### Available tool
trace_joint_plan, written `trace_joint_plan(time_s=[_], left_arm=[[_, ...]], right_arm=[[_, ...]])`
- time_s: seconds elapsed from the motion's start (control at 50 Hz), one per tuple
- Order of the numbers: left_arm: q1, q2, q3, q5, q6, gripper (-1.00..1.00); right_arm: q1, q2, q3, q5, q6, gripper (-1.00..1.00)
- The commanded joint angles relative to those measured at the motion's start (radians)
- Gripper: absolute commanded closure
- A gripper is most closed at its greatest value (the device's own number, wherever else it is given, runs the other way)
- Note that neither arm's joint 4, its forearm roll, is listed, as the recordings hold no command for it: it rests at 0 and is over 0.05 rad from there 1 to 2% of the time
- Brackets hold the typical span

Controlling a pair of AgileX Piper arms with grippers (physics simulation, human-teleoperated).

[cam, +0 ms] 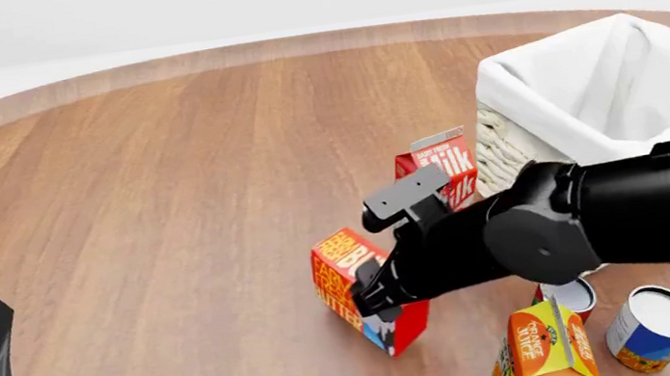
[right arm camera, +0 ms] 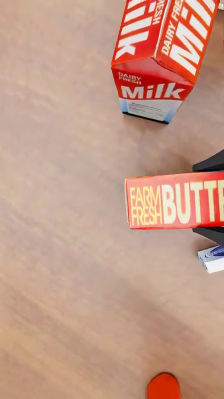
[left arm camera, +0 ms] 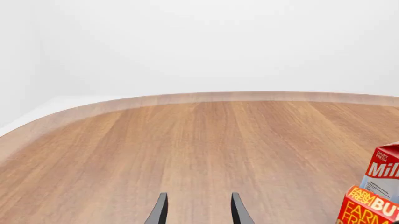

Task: Pick up the cream cheese box and the butter, and put them in the basket.

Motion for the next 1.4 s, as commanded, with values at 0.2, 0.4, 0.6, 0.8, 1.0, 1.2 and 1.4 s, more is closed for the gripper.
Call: trace_joint_plan(time_s=[0.2,0.4,0.6,0.8,1.0,1.2,1.4], left_arm=[[0.0,0.0,0.0,0.0,0.0,-1.0],[0.0,0.0,0.0,0.0,0.0,-1.0],[0.0,0.0,0.0,0.0,0.0,-1.0],[0.0,0.0,0.0,0.0,0.0,-1.0],[0.0,0.0,0.0,0.0,0.0,-1.0],[0.0,0.0,0.0,0.0,0.0,-1.0],[0.0,0.0,0.0,0.0,0.0,-1.0]], right_arm=[[0.068,-0.189,-0.136,0.191,-0.045,1.0],[0.069,-0.264,-0.2,0.283,-0.104,1.0],[0.026,-0.34,-0.303,0.392,-0.168,1.0],[-0.004,-0.389,-0.359,0.458,-0.229,1.0],[-0.05,-0.443,-0.417,0.524,-0.287,1.0],[-0.116,-0.499,-0.462,0.574,-0.345,1.0],[-0.242,-0.548,-0.553,0.642,-0.385,1.0]])
